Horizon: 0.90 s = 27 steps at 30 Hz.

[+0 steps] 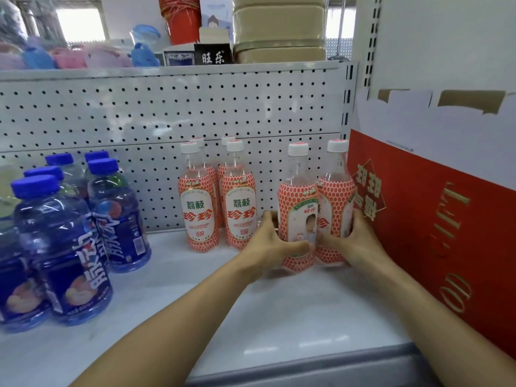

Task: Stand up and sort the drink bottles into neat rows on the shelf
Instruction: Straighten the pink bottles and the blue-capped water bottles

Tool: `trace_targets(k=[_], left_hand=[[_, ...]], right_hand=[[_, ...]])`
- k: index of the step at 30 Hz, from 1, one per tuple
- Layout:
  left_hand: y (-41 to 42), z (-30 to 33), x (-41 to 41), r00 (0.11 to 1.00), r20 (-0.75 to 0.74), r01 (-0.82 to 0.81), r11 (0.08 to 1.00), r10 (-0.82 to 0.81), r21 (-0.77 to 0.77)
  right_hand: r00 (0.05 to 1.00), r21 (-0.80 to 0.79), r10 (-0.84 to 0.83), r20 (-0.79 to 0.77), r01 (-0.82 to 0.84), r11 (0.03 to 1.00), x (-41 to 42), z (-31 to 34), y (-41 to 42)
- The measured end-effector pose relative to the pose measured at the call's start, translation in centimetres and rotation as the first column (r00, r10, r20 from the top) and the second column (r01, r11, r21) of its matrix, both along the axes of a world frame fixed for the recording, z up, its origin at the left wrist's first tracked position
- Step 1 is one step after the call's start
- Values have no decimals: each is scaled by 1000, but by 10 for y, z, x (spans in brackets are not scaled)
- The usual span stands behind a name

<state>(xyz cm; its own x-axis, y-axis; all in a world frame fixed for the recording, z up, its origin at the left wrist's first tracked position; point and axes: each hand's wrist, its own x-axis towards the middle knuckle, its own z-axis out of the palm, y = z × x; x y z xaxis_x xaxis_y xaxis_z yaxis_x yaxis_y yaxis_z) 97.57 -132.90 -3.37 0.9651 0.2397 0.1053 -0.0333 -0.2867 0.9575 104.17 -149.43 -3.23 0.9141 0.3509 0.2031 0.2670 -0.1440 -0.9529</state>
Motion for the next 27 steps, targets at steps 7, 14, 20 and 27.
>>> trace_targets(k=[7, 14, 20, 27], left_hand=[[6, 1, -26, 995, 85, -63, 996, 57, 68], [30, 3, -51, 988, 41, -149, 984, 146, 101], [41, 9, -63, 993, -115, 17, 999, -12, 41], [43, 0, -86, 983, -33, -176, 983, 178, 46]], right_hand=[[1000, -32, 23, -13, -23, 999, -3, -4, 1], [993, -90, 116, 2, -115, 989, -8, -10, 7], [986, -120, 164, 10, -162, 980, -16, -8, 10], [972, -133, 233, 15, -229, 964, -26, -5, 8]])
